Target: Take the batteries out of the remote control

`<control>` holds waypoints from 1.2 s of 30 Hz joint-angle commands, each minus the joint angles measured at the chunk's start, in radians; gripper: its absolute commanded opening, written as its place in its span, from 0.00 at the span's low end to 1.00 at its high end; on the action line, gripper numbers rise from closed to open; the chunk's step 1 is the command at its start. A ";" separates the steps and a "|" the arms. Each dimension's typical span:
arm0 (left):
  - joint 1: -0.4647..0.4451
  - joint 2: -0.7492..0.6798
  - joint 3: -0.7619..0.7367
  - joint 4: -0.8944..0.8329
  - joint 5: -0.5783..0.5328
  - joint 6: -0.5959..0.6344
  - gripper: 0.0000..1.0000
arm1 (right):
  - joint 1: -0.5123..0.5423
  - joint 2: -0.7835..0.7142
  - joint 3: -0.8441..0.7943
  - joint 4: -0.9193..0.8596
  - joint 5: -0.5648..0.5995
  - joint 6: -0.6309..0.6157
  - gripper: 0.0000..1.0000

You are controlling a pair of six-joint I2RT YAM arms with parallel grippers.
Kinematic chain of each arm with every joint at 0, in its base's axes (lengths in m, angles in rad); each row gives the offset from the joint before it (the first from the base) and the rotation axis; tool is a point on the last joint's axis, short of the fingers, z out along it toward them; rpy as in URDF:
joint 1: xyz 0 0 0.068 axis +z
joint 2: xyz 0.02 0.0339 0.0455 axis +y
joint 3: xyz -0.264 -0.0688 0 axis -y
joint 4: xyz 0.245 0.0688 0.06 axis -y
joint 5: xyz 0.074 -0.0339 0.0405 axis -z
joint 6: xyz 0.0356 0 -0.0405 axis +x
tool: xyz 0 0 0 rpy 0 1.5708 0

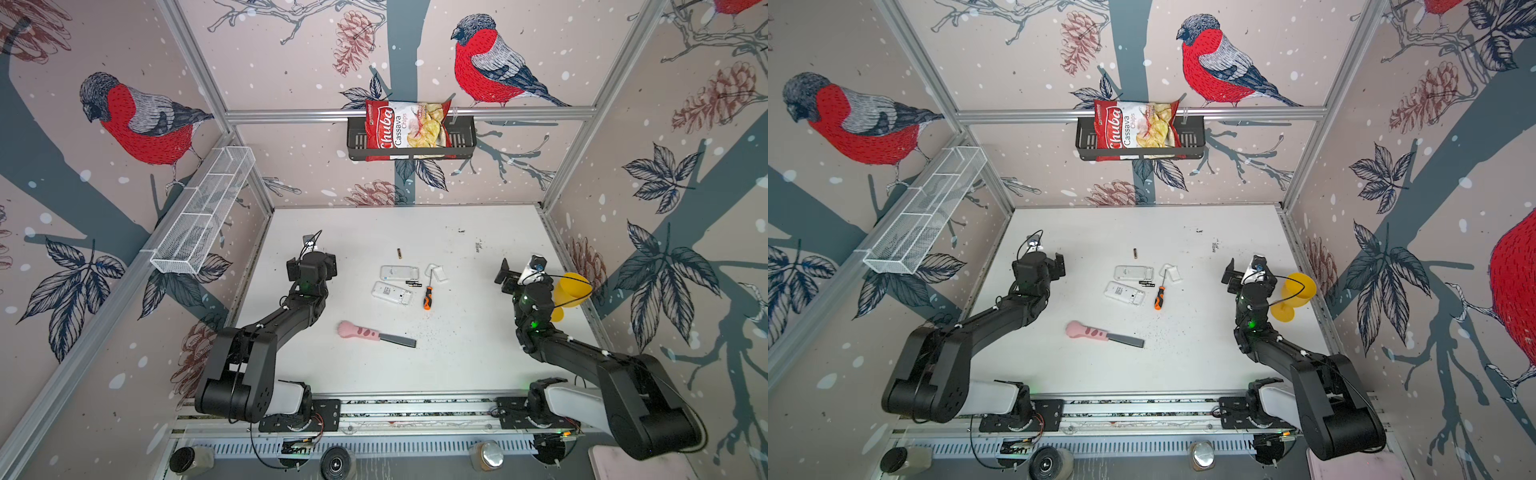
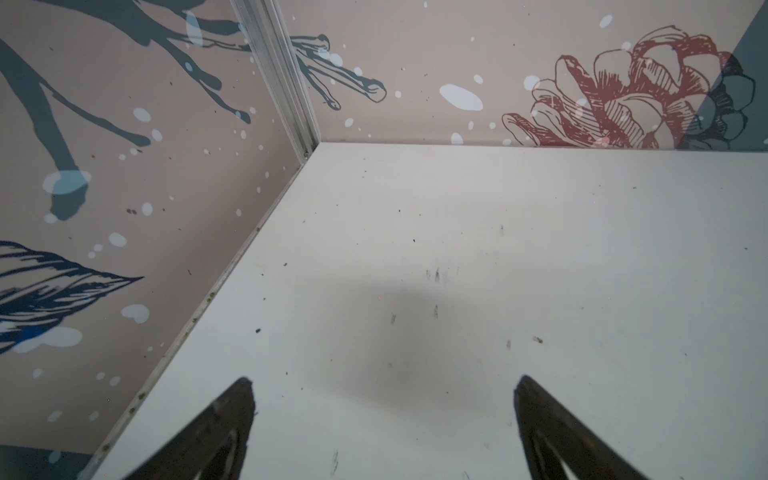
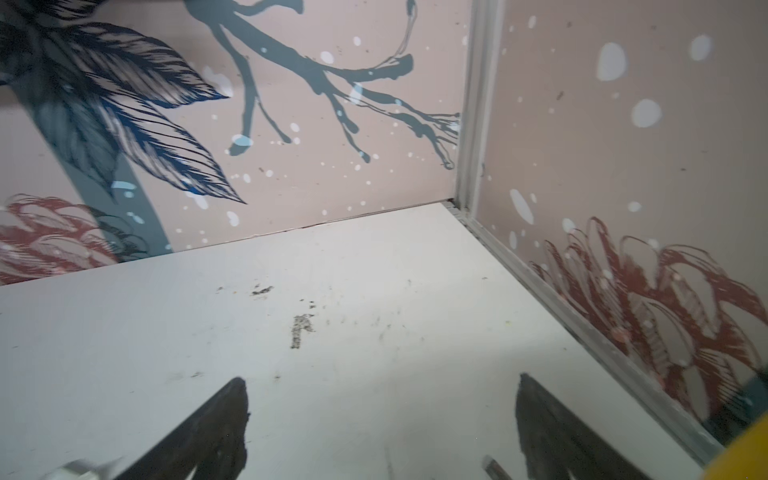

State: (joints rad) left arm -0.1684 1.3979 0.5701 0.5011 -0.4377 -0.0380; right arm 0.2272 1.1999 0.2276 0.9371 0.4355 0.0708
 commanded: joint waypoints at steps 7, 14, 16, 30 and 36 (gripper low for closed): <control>0.050 0.095 -0.196 0.521 0.133 0.089 0.96 | -0.054 0.118 -0.047 0.202 0.110 -0.004 1.00; 0.097 0.144 -0.175 0.507 0.187 0.042 0.96 | -0.052 0.179 -0.123 0.421 0.066 -0.050 1.00; 0.099 0.134 -0.199 0.540 0.186 0.037 0.96 | -0.052 0.208 -0.137 0.475 0.039 -0.067 1.00; 0.060 0.175 -0.354 0.867 0.042 0.042 0.96 | -0.094 0.325 -0.102 0.536 -0.082 -0.071 1.00; 0.058 0.174 -0.362 0.880 0.040 0.045 0.96 | -0.200 0.308 0.013 0.258 -0.258 0.005 1.00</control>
State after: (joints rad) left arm -0.1070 1.5734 0.2115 1.3197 -0.3904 0.0002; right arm 0.0273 1.5085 0.2329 1.2987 0.2646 0.0399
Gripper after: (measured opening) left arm 0.964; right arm 0.995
